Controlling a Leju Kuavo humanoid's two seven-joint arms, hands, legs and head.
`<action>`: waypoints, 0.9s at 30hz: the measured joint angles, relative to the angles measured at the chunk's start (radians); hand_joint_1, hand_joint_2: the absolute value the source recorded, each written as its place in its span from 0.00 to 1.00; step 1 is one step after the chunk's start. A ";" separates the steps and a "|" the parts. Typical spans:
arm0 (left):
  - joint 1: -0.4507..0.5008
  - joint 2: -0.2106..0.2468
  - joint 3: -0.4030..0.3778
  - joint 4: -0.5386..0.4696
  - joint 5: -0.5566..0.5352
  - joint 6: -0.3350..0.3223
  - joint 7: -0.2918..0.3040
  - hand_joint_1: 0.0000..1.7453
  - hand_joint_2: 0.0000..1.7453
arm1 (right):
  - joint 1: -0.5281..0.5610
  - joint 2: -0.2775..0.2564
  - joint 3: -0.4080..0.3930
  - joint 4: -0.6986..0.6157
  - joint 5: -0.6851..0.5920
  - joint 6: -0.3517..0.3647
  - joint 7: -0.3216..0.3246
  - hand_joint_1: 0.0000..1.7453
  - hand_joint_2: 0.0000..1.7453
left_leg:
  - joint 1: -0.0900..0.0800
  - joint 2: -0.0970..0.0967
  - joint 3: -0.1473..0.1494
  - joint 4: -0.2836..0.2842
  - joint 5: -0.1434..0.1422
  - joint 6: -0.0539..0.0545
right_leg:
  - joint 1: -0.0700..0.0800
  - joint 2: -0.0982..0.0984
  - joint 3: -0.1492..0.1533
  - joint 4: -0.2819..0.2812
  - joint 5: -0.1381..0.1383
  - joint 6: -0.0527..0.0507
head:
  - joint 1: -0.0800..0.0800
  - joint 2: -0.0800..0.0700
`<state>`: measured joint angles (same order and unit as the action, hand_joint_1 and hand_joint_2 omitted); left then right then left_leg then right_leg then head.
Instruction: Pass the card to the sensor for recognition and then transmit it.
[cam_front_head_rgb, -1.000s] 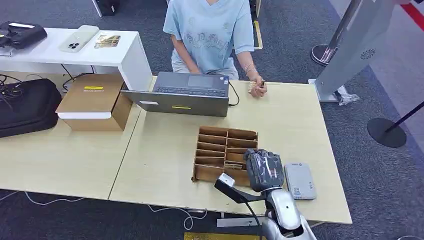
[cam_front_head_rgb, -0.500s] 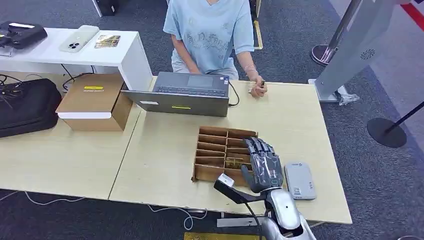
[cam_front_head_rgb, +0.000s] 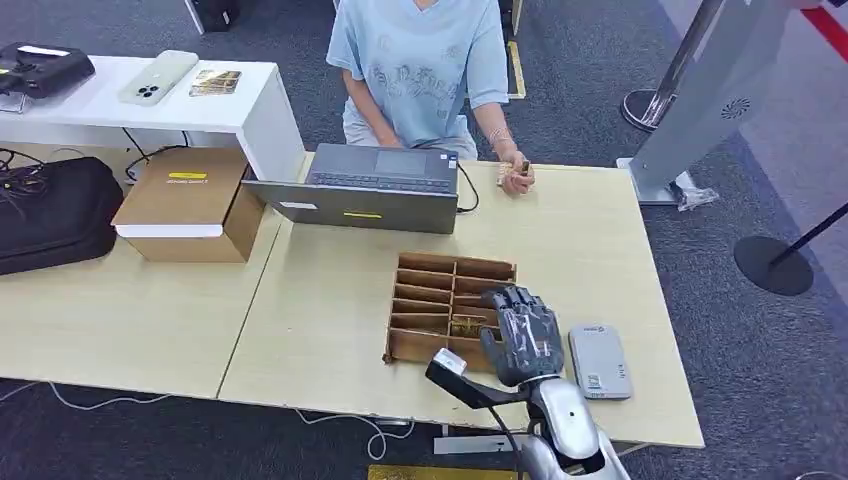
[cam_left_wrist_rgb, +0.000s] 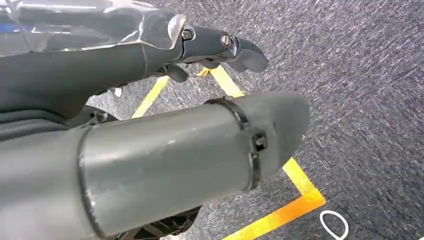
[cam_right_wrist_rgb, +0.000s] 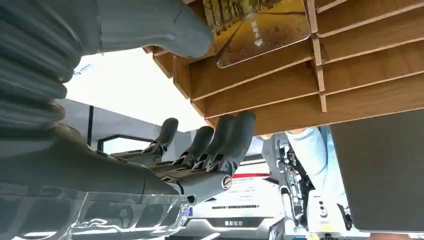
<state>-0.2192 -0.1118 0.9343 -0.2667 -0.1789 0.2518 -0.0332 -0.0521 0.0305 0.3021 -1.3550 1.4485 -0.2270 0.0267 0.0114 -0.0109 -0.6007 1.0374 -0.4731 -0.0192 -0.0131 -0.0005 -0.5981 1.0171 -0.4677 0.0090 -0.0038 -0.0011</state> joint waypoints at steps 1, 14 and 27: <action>0.000 0.000 -0.003 0.000 -0.001 0.001 0.000 0.00 0.00 | 0.000 0.000 0.000 0.002 0.000 0.000 0.000 0.45 1.00 | 0.000 0.000 0.000 0.000 0.000 0.000 | 0.000 0.000 0.000 0.000 0.000 0.000 | 0.000 0.000; -0.011 0.001 -0.034 0.000 -0.010 0.012 0.015 0.00 0.00 | -0.001 0.000 0.019 0.035 0.001 0.009 -0.007 0.35 1.00 | 0.000 0.000 0.000 0.000 0.000 0.000 | 0.000 0.000 0.000 0.000 0.000 0.000 | 0.000 0.000; -0.013 0.001 -0.060 0.000 -0.016 0.027 0.018 0.00 0.00 | -0.012 0.000 0.029 0.070 0.019 0.006 0.005 0.44 1.00 | 0.000 0.000 0.000 0.000 0.000 0.000 | 0.000 0.000 0.000 0.000 0.000 0.000 | 0.000 0.000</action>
<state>-0.2320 -0.1106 0.8743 -0.2667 -0.1953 0.2789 -0.0149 -0.0643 0.0305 0.3307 -1.2848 1.4675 -0.2213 0.0320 0.0114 -0.0109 -0.6007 1.0374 -0.4730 -0.0192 -0.0131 -0.0006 -0.5980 1.0171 -0.4677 0.0089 -0.0038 -0.0011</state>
